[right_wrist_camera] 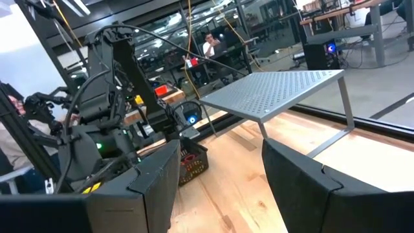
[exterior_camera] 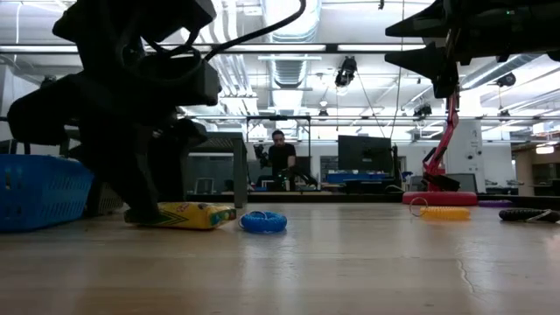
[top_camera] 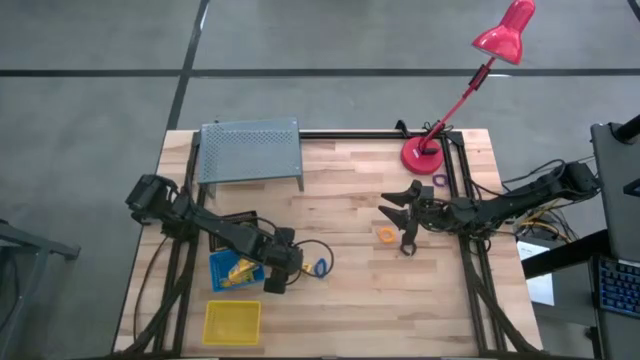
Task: Pick & Place Office Desk Supplies
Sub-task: Put the yellow crayon box in the blue bin, then put the blue key chain in the yellow bin
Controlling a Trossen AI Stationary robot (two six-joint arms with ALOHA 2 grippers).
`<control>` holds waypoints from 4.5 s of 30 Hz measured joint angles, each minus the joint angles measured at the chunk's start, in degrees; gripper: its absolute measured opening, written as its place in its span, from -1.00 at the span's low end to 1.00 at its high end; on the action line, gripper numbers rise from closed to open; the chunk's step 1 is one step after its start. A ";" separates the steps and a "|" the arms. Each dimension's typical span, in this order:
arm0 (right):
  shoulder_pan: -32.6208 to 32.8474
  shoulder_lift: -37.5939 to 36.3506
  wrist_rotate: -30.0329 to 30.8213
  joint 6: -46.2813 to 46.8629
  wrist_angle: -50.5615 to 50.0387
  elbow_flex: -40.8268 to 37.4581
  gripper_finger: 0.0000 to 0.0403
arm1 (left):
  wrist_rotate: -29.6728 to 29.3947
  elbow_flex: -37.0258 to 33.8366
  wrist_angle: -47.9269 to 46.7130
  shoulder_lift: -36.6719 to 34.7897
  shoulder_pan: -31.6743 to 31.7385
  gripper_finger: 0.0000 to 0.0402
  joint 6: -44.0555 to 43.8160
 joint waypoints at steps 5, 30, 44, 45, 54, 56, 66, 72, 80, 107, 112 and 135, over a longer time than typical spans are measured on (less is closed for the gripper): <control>0.00 0.00 0.00 0.04 0.00 0.00 0.07 | 0.20 -1.12 1.33 0.61 0.20 0.14 -0.96; 0.02 0.00 -0.02 -0.05 -0.02 0.00 0.07 | -0.60 -1.65 1.10 -3.23 0.42 -0.27 -5.63; 0.02 0.00 -0.02 -0.03 -0.06 0.00 0.07 | -2.64 -1.58 -26.10 -27.85 -0.01 -0.27 -32.55; 0.02 0.00 -0.02 -0.01 -0.07 0.00 0.07 | -2.61 -1.58 -28.08 -29.04 -0.26 -0.27 -35.53; 0.02 0.00 -0.02 -0.06 -0.11 0.00 0.07 | 4.34 -1.65 -39.66 -32.42 -7.02 -0.27 -56.87; 0.02 0.00 -0.02 -0.07 -0.13 0.00 0.07 | 4.72 -2.36 -39.67 -32.35 -9.90 -0.27 -60.78; 0.02 0.00 -0.02 -0.01 -1.05 0.00 0.07 | 2.06 -9.38 -33.50 -32.33 -19.29 -0.27 -76.56; 0.02 -0.01 -0.02 -0.04 -1.05 0.00 0.07 | 1.86 -13.25 -29.39 -32.33 -19.26 -0.27 -76.56; 0.02 0.00 -0.02 0.02 -1.03 0.00 0.07 | 1.78 -14.08 -27.73 -32.35 -19.26 -0.27 -76.32; 0.00 0.00 -0.02 -0.04 -1.03 0.00 0.07 | 1.63 -10.81 -29.85 -36.63 -19.26 0.25 -72.02; 0.01 -0.01 -0.02 -0.05 -1.01 0.00 0.07 | 0.90 -10.15 -31.42 -38.84 -19.19 0.25 -75.22; 0.00 0.00 0.00 -0.01 -1.05 0.00 0.07 | 1.67 6.57 -18.31 -26.22 1.93 0.16 -62.45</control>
